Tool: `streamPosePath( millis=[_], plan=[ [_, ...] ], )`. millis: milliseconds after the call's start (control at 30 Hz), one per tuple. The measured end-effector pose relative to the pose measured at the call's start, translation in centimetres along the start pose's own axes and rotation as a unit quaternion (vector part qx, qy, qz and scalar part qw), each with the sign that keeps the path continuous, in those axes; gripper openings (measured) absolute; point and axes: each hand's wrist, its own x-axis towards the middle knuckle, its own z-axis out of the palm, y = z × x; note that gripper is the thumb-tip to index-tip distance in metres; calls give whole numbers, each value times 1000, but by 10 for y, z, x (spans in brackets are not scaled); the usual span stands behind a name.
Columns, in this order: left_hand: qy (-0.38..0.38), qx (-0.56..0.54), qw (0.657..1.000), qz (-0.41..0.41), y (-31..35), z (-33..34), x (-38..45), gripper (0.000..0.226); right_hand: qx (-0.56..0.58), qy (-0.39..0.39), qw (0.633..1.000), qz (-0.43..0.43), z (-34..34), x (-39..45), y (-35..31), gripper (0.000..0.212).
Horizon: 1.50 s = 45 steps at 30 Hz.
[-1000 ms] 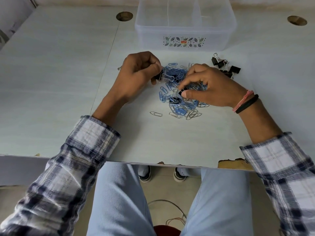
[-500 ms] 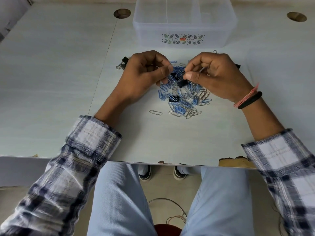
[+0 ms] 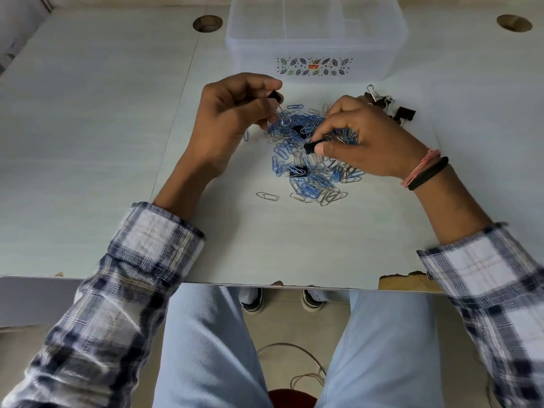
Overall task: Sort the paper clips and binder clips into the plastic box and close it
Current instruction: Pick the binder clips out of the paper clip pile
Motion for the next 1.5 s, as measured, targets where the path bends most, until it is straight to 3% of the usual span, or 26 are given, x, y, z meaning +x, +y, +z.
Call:
streamPosePath(
  millis=[167,333,433,567,667,733,833,967,1067,1167,1233,1367,1500],
  plan=[
    [96,-18,995,1,5,-20,6,24,51,8,999,0,-1,-1,1,16],
    [235,130,963,-32,-2,-54,13,22,198,78,977,22,-8,0,-3,22],
    [209,184,958,-71,-7,-58,13,7,276,147,949,38,-13,2,-4,21],
    [152,244,950,-119,-11,-56,11,14,385,254,884,82,-24,4,8,14],
    [155,280,941,-108,-10,-53,9,14,383,324,852,146,-33,4,20,12],
    [170,294,937,-88,-8,-54,8,14,344,359,849,179,-38,3,32,15],
    [189,300,934,-50,-8,-54,6,19,214,371,881,199,-44,-1,47,20],
    [140,324,935,-19,-9,-46,2,18,68,304,928,207,-44,-11,57,28],
    [112,324,939,10,-6,-42,1,17,20,269,946,178,-43,-12,61,27],
    [60,231,971,-7,-2,-40,-1,11,-7,279,947,158,-42,-12,63,26],
    [-10,183,983,-11,0,-38,-6,12,-14,304,940,154,-43,-12,64,28],
    [-148,191,970,3,5,-35,-17,16,13,326,936,136,-41,-8,59,26],
    [-182,201,963,9,8,-23,-28,25,106,236,963,76,-33,-10,32,19]
  ],
)
